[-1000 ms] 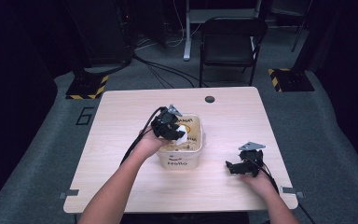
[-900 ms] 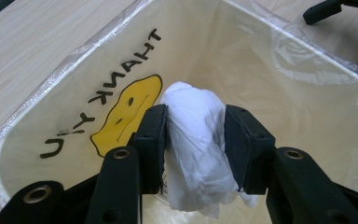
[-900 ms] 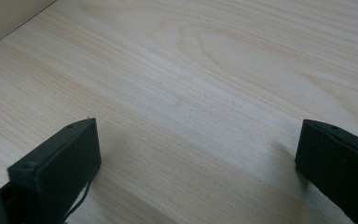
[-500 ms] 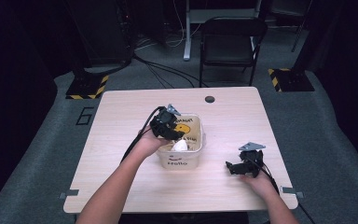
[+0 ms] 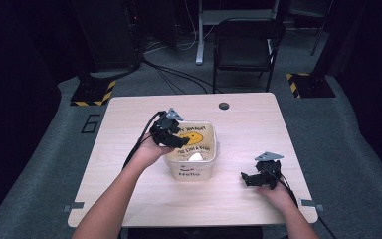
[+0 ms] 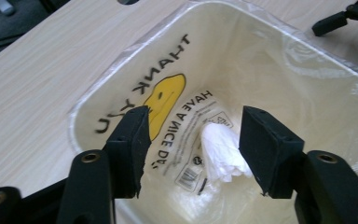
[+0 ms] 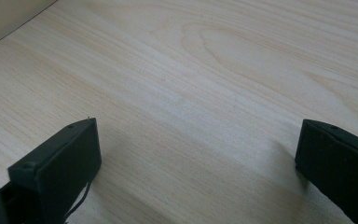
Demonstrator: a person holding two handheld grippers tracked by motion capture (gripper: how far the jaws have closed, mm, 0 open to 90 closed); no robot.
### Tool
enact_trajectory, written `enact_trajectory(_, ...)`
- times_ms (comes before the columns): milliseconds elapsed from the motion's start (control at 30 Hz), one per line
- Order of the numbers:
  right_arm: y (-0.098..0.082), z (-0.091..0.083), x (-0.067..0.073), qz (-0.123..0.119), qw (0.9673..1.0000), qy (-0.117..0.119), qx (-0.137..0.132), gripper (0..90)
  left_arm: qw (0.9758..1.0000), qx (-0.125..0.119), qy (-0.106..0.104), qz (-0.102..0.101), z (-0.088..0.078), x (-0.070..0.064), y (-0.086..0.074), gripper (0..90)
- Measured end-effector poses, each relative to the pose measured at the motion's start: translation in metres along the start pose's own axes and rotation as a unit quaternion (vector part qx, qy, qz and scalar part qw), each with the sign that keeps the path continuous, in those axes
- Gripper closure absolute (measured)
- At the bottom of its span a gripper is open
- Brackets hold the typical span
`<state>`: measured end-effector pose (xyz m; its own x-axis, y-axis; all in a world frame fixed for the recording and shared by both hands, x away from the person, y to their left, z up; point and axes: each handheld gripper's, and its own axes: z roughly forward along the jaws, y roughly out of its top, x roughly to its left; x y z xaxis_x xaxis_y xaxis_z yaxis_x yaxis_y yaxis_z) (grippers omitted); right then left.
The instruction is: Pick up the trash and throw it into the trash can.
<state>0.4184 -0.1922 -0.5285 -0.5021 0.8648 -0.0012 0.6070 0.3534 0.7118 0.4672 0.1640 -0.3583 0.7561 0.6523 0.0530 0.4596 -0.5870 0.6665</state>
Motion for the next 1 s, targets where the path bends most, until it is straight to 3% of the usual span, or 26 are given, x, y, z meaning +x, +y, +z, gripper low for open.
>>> enact_trajectory(667,0.0,0.0,0.0,0.0,1.0,0.0,0.0,0.0,0.998,-0.024,0.043,-0.04,-0.04,0.033,-0.028,39.1)
enact_trajectory(1000,0.0,0.0,0.0,0.0,1.0,0.0,0.0,0.0,0.9968,-0.029,0.051,-0.055,-0.055,0.047,-0.047,39.2)
